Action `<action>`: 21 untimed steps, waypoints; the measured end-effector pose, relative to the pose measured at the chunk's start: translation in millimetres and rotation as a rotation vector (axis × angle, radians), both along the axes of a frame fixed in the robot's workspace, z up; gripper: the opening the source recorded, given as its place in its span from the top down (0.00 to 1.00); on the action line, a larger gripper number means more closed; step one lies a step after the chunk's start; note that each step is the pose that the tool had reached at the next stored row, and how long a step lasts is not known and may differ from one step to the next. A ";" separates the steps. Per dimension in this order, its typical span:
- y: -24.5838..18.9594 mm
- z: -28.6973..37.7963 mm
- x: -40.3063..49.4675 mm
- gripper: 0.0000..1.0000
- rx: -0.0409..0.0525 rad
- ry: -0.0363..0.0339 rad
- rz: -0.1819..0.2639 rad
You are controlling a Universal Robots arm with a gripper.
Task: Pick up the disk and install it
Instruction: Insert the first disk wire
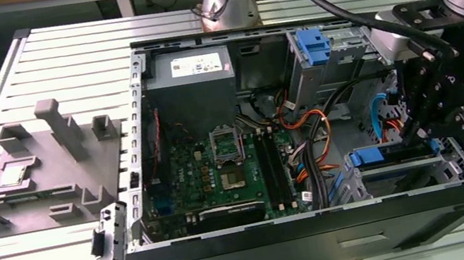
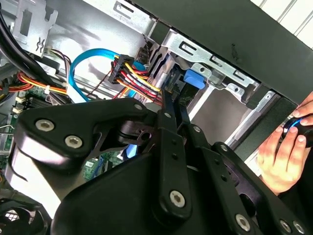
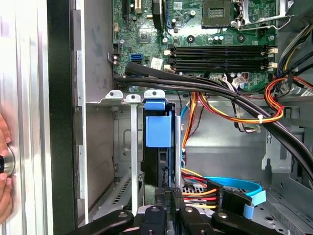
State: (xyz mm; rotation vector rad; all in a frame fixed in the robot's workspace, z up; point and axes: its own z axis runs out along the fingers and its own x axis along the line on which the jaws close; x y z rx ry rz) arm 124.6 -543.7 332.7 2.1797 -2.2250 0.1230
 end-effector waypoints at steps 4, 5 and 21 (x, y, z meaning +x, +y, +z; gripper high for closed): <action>-0.2 -0.2 -0.5 0.83 -0.0001 0.0000 0.000; -0.2 -0.4 -0.5 0.83 0.0002 0.0000 0.000; -0.4 -4.5 -0.5 0.83 -0.0003 0.0000 -0.009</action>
